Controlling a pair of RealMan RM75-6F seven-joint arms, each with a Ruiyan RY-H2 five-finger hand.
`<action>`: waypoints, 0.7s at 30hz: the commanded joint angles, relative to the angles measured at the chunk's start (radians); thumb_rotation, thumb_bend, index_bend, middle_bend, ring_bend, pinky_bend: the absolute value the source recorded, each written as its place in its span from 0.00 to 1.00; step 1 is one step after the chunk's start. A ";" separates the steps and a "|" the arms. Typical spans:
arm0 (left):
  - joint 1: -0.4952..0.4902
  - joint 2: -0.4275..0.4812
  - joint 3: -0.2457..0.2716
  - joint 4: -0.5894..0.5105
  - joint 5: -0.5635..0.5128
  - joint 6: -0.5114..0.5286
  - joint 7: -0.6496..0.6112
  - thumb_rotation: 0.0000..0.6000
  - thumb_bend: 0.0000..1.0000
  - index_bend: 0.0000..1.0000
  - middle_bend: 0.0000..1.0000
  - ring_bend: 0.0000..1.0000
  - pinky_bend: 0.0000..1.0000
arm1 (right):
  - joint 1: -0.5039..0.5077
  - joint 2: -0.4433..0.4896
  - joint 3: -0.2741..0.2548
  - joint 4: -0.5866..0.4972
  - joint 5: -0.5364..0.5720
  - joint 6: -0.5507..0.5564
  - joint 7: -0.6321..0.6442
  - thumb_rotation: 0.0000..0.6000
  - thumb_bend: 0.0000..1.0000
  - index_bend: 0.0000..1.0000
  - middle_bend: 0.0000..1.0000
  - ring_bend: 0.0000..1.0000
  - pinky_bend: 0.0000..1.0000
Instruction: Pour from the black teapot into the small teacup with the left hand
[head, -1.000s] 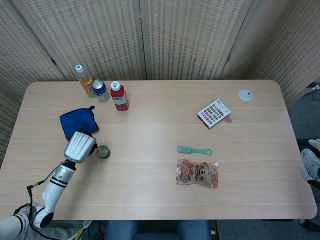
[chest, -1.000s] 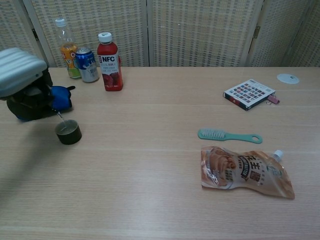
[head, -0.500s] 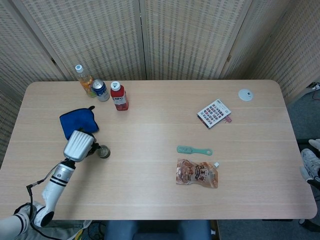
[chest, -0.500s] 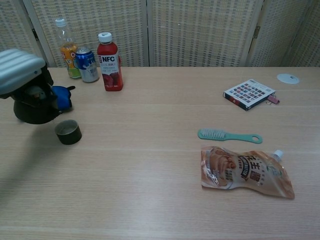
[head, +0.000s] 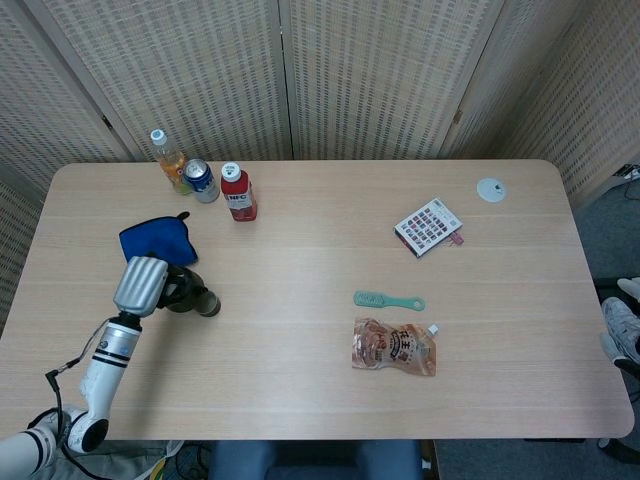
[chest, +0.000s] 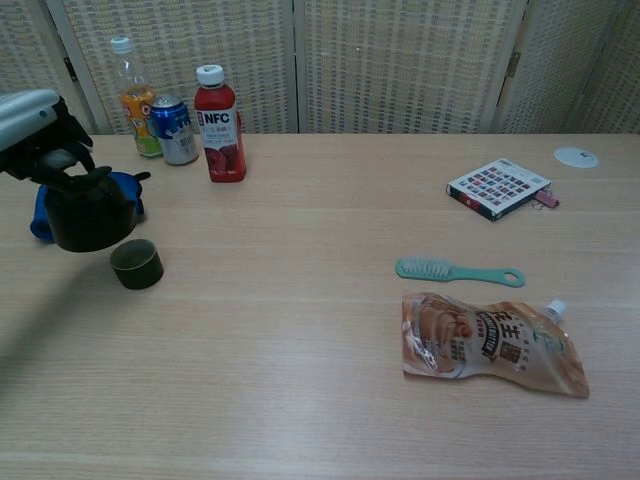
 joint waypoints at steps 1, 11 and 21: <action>0.025 0.015 -0.008 -0.013 -0.013 0.015 -0.066 0.89 0.41 1.00 1.00 0.99 0.51 | 0.001 -0.001 0.000 0.001 0.000 -0.001 0.001 1.00 0.21 0.24 0.22 0.13 0.16; 0.078 0.045 -0.002 -0.011 -0.055 0.011 -0.161 0.57 0.40 1.00 1.00 0.99 0.51 | 0.010 -0.006 0.001 0.004 0.000 -0.014 -0.001 1.00 0.21 0.24 0.22 0.13 0.16; 0.106 0.052 0.013 0.015 -0.068 0.000 -0.157 0.40 0.23 1.00 1.00 0.98 0.51 | 0.019 -0.010 0.003 0.001 0.001 -0.024 -0.010 1.00 0.21 0.24 0.22 0.13 0.16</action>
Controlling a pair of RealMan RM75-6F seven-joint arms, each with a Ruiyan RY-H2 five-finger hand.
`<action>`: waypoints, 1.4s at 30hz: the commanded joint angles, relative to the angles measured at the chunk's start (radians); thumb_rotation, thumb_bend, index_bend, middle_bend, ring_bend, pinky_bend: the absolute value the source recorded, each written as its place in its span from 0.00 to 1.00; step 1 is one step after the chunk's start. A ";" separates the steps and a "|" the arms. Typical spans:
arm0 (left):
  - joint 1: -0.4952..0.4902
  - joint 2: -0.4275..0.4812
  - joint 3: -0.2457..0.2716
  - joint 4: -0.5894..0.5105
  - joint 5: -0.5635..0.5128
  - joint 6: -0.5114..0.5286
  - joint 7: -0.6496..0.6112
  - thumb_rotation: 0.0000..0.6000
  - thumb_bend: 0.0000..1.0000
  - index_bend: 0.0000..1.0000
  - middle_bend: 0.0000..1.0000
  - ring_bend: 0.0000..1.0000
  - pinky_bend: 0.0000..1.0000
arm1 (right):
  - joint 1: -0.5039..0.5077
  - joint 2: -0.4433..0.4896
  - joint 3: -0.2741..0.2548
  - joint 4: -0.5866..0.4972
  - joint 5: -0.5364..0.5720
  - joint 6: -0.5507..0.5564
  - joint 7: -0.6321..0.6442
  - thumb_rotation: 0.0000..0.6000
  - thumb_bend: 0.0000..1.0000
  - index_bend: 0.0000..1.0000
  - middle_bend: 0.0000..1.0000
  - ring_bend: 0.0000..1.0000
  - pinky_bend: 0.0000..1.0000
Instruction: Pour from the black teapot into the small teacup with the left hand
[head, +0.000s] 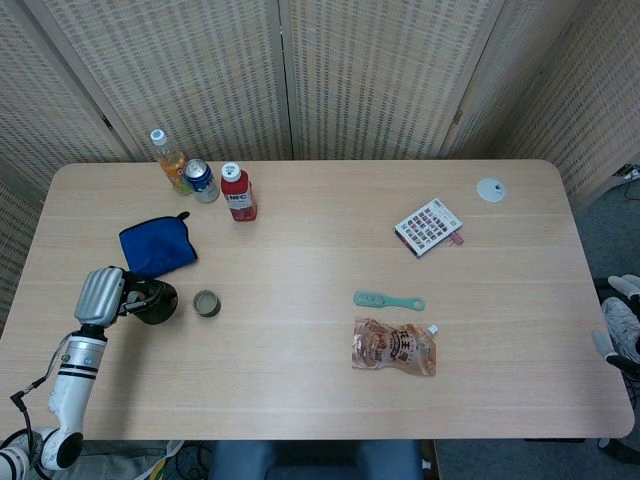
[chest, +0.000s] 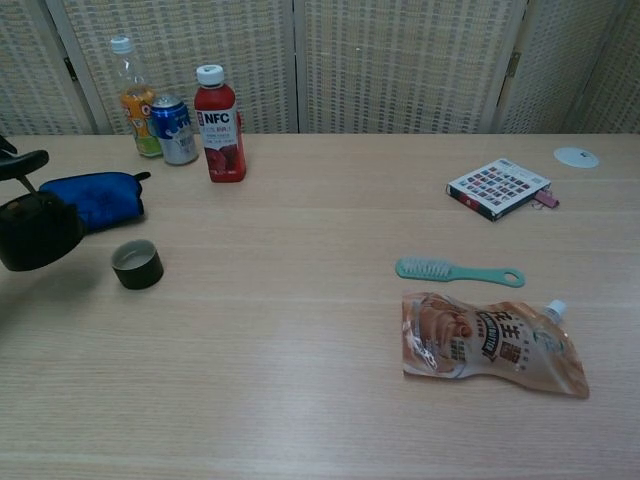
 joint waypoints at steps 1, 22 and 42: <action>0.006 -0.003 0.008 0.012 0.002 -0.002 0.010 0.40 0.22 1.00 1.00 0.98 0.51 | 0.002 0.000 0.000 -0.001 0.000 -0.003 -0.002 1.00 0.21 0.24 0.22 0.13 0.16; 0.010 -0.028 0.040 0.039 -0.018 -0.079 0.121 0.34 0.20 1.00 1.00 0.91 0.51 | 0.012 -0.004 -0.001 -0.005 0.005 -0.017 -0.012 1.00 0.21 0.24 0.22 0.13 0.16; 0.014 -0.034 0.046 0.024 -0.047 -0.120 0.193 0.25 0.19 0.85 0.86 0.74 0.46 | 0.007 -0.002 -0.006 -0.007 0.004 -0.010 -0.012 1.00 0.21 0.24 0.22 0.13 0.16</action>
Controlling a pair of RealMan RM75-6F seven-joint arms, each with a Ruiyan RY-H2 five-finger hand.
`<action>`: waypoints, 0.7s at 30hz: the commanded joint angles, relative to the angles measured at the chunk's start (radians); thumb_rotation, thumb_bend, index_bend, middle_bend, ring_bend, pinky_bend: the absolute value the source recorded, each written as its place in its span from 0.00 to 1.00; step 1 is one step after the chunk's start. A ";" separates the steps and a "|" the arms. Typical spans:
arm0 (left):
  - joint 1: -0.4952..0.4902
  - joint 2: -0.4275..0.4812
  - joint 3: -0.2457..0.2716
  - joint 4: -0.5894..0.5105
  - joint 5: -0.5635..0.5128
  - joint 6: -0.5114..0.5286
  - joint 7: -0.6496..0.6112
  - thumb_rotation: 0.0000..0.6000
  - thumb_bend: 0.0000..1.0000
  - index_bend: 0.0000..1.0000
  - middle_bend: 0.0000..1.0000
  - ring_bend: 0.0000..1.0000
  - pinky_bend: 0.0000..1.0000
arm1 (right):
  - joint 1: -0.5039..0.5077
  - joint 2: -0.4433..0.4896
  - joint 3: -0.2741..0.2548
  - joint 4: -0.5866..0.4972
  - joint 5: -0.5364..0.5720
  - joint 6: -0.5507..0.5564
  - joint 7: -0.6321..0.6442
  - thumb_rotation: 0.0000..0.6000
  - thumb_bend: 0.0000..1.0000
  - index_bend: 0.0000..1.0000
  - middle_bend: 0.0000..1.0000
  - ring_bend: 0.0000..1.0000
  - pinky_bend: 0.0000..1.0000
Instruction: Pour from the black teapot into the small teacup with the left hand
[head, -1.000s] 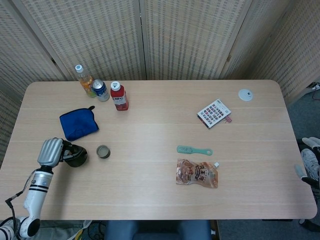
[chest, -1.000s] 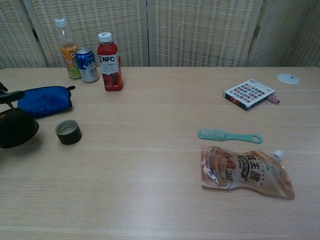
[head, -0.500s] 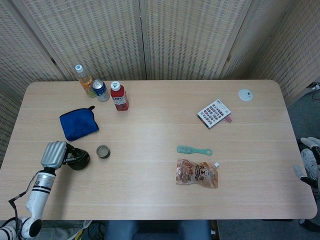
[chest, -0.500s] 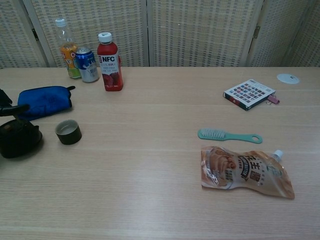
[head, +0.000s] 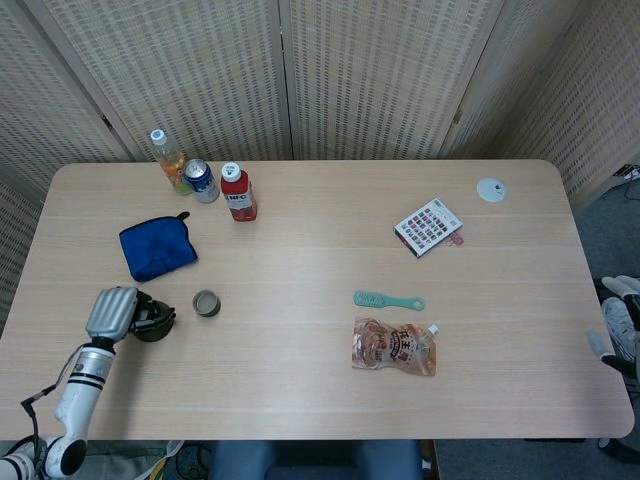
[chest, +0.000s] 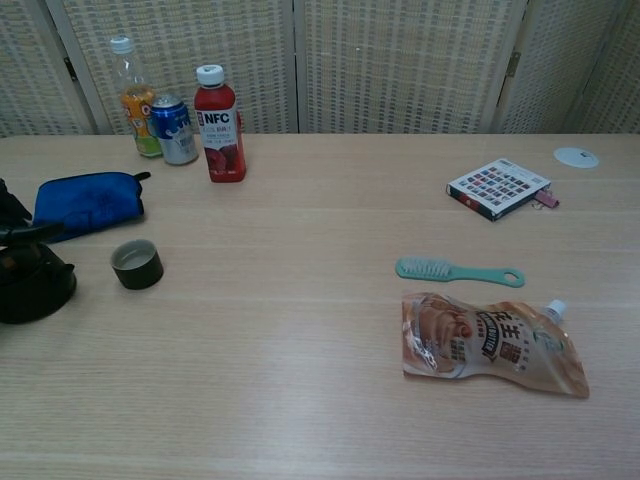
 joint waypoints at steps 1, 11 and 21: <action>0.004 0.001 -0.001 -0.004 0.001 0.008 0.006 0.24 0.19 0.82 0.84 0.72 0.46 | -0.001 0.000 0.000 0.000 0.000 0.001 0.000 1.00 0.21 0.24 0.22 0.13 0.16; 0.016 0.019 -0.007 -0.044 0.010 0.043 0.026 0.07 0.18 0.65 0.59 0.48 0.41 | -0.002 0.002 -0.001 -0.002 -0.003 0.004 0.002 1.00 0.21 0.24 0.22 0.13 0.16; 0.019 0.048 -0.011 -0.094 -0.016 0.025 0.061 0.06 0.18 0.44 0.33 0.20 0.12 | -0.007 0.002 -0.003 0.002 -0.005 0.010 0.010 1.00 0.21 0.24 0.22 0.13 0.16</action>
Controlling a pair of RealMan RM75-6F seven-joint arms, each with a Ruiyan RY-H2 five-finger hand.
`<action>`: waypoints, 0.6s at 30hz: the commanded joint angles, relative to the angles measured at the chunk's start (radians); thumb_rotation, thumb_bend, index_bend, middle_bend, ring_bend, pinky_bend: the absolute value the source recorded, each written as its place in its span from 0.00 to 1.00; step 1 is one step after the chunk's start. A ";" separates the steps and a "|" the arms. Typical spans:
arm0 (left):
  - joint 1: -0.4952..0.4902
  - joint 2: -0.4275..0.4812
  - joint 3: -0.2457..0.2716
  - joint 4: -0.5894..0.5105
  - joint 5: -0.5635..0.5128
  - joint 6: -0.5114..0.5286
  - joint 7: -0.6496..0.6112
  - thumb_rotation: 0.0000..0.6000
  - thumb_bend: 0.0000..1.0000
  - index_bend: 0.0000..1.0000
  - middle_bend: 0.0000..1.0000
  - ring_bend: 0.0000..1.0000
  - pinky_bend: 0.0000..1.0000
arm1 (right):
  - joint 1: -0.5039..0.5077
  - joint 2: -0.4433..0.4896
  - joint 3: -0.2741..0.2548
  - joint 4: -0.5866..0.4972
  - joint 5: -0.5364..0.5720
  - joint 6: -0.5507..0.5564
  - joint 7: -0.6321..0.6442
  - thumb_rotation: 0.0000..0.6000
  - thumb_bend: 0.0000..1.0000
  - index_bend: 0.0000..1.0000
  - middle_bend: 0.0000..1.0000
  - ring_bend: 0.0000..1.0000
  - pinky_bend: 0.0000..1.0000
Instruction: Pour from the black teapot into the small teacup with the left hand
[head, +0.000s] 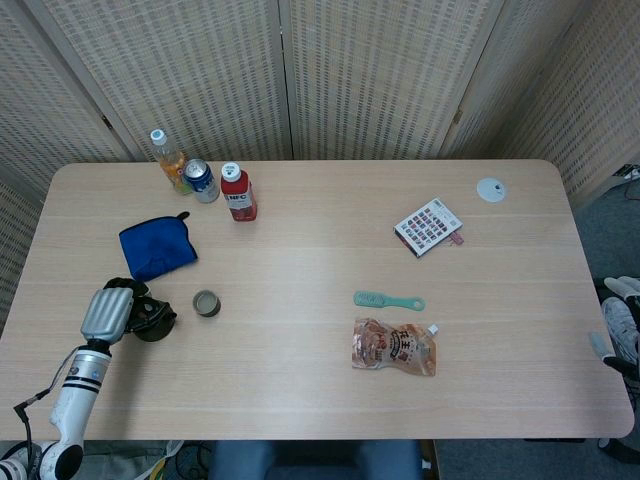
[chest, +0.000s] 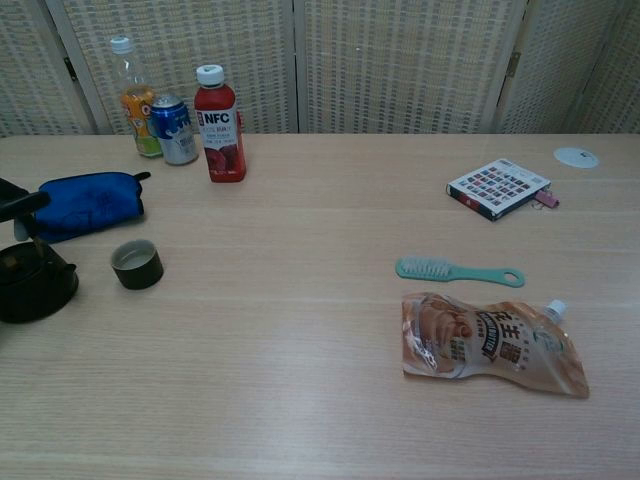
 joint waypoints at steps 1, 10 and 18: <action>0.000 0.007 -0.002 -0.011 -0.011 -0.006 0.015 0.05 0.18 0.43 0.31 0.19 0.11 | -0.001 0.000 0.000 0.001 -0.001 0.002 0.002 1.00 0.21 0.24 0.22 0.13 0.16; 0.010 0.028 0.001 -0.056 -0.041 0.033 0.179 0.02 0.17 0.36 0.27 0.16 0.07 | -0.004 0.000 -0.002 0.006 -0.003 0.005 0.009 1.00 0.21 0.24 0.22 0.13 0.16; 0.054 0.053 -0.028 -0.167 -0.081 0.137 0.240 0.63 0.17 0.33 0.26 0.17 0.07 | -0.003 0.002 -0.006 0.007 -0.007 -0.003 0.014 1.00 0.21 0.24 0.22 0.13 0.16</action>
